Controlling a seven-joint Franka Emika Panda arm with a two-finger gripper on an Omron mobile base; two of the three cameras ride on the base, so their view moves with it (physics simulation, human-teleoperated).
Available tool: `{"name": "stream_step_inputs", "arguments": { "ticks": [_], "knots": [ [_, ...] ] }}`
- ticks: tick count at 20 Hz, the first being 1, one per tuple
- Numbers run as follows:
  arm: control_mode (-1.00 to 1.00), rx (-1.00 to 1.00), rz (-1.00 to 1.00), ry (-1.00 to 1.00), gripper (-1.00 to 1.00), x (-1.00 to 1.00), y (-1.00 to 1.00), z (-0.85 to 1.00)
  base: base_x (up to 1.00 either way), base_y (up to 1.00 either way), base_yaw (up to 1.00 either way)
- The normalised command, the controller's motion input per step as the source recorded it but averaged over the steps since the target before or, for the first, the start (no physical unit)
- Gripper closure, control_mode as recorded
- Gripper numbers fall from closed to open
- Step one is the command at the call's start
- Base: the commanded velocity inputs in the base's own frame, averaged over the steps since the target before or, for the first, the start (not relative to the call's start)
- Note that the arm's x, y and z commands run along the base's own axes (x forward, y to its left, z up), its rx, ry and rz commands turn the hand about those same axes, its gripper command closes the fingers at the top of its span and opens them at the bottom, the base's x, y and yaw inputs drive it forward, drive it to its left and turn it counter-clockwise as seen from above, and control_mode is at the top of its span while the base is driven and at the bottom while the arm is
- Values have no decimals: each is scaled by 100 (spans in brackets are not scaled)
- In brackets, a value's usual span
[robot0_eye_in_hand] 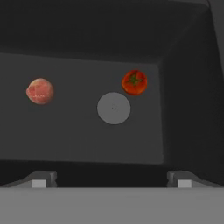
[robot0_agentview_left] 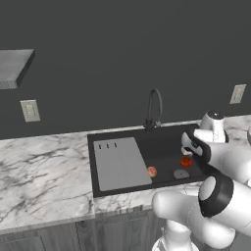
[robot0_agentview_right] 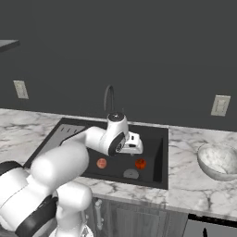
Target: Remove the tomato and peach from the sink. Then move the bowl and cup from the counter to the sink for washing.
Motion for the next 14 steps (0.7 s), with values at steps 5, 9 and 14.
{"name": "stream_step_inputs", "arguments": {
  "ticks": [5, 9, 14],
  "knots": [
    [-100, 0, 0, 0, -100, 14, -8, -13, 0, 0, 0],
    [-100, 0, 0, 0, -100, 16, -5, -13, 0, 0, 0],
    [-100, 0, 0, 0, -100, 16, -4, -14, 0, 0, 0]
  ]
}}
